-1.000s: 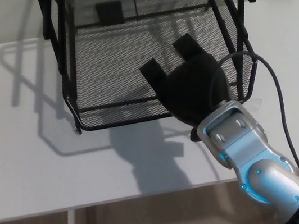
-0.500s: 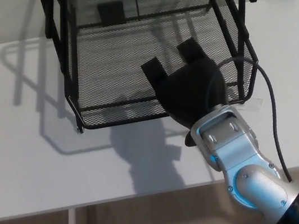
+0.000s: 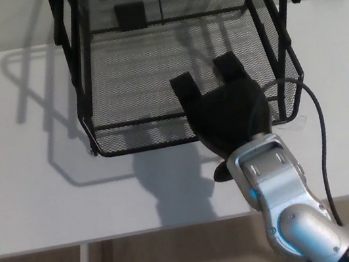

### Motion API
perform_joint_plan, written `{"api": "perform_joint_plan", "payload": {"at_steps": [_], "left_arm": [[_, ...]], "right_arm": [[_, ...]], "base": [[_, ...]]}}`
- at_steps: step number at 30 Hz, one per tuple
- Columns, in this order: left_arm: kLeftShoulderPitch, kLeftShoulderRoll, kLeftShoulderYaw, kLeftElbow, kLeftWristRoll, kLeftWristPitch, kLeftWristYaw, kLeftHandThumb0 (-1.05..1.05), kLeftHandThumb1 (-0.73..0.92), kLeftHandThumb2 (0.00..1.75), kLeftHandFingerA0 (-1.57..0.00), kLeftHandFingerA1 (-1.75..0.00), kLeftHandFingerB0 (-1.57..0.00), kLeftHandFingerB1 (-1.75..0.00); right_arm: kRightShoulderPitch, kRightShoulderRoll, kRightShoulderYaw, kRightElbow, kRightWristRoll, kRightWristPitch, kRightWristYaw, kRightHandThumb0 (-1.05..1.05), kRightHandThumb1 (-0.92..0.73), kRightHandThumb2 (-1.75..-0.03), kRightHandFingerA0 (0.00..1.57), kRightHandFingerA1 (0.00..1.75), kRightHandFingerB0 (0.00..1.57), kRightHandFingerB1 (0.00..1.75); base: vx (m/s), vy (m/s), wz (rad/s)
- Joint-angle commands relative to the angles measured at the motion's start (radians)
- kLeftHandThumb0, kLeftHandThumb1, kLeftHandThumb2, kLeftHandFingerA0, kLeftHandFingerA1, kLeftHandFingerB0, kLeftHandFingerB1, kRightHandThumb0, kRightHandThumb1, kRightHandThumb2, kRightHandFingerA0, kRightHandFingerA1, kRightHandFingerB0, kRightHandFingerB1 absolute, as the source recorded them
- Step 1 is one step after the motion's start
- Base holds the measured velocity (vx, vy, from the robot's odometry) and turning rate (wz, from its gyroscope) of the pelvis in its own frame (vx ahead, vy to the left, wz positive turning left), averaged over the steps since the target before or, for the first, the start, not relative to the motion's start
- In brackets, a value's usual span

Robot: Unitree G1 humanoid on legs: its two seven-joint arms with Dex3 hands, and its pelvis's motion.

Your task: The robot walks towards a file tray kept in the middle of a desk and uses its right hand to grab a tray and pulls it out towards itself

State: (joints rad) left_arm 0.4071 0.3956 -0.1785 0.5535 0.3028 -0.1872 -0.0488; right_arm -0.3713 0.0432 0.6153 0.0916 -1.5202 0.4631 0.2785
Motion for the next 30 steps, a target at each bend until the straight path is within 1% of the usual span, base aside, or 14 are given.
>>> {"api": "perform_joint_plan", "payload": {"at_steps": [1,2,7,11,16,22,23,24,25,26,27,28,29,30], "left_arm": [[0.004,0.019,0.001,-0.003,0.01,0.014,-0.01,-0.31,0.52,0.61,-0.38,-0.52,-0.14,-0.36],[0.002,0.016,0.003,0.001,0.006,0.016,-0.011,-0.3,0.52,0.61,-0.38,-0.51,-0.14,-0.36],[0.009,0.019,0.0,-0.018,0.016,0.024,-0.009,-0.31,0.51,0.62,-0.39,-0.52,-0.14,-0.36],[0.005,0.02,-0.001,-0.012,0.019,0.028,-0.012,-0.33,0.51,0.62,-0.38,-0.52,-0.15,-0.36],[-0.001,0.019,-0.002,0.001,0.018,0.018,-0.014,-0.31,0.51,0.61,-0.39,-0.52,-0.15,-0.36],[0.005,0.024,0.008,-0.01,0.011,0.017,-0.017,-0.32,0.51,0.62,-0.4,-0.52,-0.15,-0.37],[-0.005,0.023,0.004,0.005,0.017,0.021,-0.015,-0.32,0.51,0.62,-0.39,-0.51,-0.15,-0.36],[-0.005,0.024,0.003,0.006,0.018,0.021,-0.015,-0.31,0.51,0.61,-0.39,-0.51,-0.16,-0.36],[-0.005,0.022,0.006,0.008,0.012,0.017,-0.017,-0.31,0.51,0.61,-0.39,-0.51,-0.16,-0.36],[-0.001,0.022,0.008,0.001,0.007,0.017,-0.022,-0.31,0.51,0.61,-0.39,-0.52,-0.15,-0.36],[0.009,0.024,0.009,-0.01,0.005,0.019,-0.026,-0.31,0.51,0.61,-0.39,-0.52,-0.15,-0.36],[0.007,0.024,0.01,-0.006,0.004,0.02,-0.029,-0.31,0.51,0.61,-0.39,-0.52,-0.15,-0.36],[0.005,0.022,0.009,-0.001,0.006,0.022,-0.026,-0.31,0.51,0.61,-0.39,-0.52,-0.15,-0.36],[0.003,0.02,0.008,-0.001,0.011,0.028,-0.021,-0.21,0.37,0.84,-0.35,-0.61,-0.06,-0.47]], "right_arm": [[0.108,-0.02,0.015,-0.032,0.078,-0.005,0.037,-0.92,-0.37,-0.49,0.0,1.17,0.0,1.12],[0.135,-0.023,0.023,-0.071,0.077,-0.006,0.055,-1.0,-0.28,-0.66,0.05,1.0,0.05,0.97],[0.229,-0.018,0.049,-0.17,0.071,-0.004,0.041,-1.05,-0.3,-0.66,0.03,1.01,0.0,0.98],[0.322,-0.018,0.073,-0.289,0.084,-0.011,0.062,-0.94,-0.29,-0.63,0.0,0.95,0.0,0.9],[0.39,-0.05,0.112,-0.389,0.044,-0.039,0.05,-0.99,-0.28,-0.66,0.0,0.94,0.0,0.9],[0.424,-0.055,0.136,-0.457,0.014,-0.051,0.069,-1.04,-0.3,-0.7,0.01,0.98,0.0,0.88],[0.433,-0.055,0.141,-0.477,0.011,-0.053,0.077,-1.05,-0.32,-0.76,0.0,0.96,0.1,0.9],[0.44,-0.061,0.148,-0.493,-0.005,-0.059,0.076,-1.05,-0.31,-0.79,0.0,0.95,0.04,0.9],[0.447,-0.066,0.154,-0.506,-0.016,-0.065,0.07,-1.04,-0.46,-0.53,0.0,1.23,0.0,1.13],[0.452,-0.068,0.156,-0.516,-0.017,-0.07,0.067,-1.05,-0.43,-0.58,0.06,1.17,0.0,1.09],[0.463,-0.069,0.162,-0.527,-0.02,-0.075,0.063,-1.04,-0.3,-0.76,0.01,0.97,0.05,0.94],[0.465,-0.071,0.164,-0.538,-0.029,-0.082,0.066,-1.05,-0.29,-0.76,0.0,0.97,0.03,0.92],[0.462,-0.069,0.161,-0.547,-0.028,-0.085,0.078,-1.05,-0.31,-0.77,0.0,0.97,0.08,0.91],[0.456,-0.072,0.158,-0.555,-0.031,-0.091,0.084,-1.05,-0.31,-0.78,0.0,0.99,0.05,0.88]], "base": [[0.0,0.0,0.0],[0.0,0.0,0.0],[0.0,0.0,0.0],[0.0,0.0,0.0],[0.0,0.0,0.0],[0.0,0.0,0.0],[0.0,0.0,0.0],[0.0,0.0,0.0],[0.0,0.0,0.0],[0.0,0.0,0.0],[0.0,0.0,0.0],[0.0,0.0,0.0],[0.0,0.0,0.0],[0.0,0.0,0.0]]}}
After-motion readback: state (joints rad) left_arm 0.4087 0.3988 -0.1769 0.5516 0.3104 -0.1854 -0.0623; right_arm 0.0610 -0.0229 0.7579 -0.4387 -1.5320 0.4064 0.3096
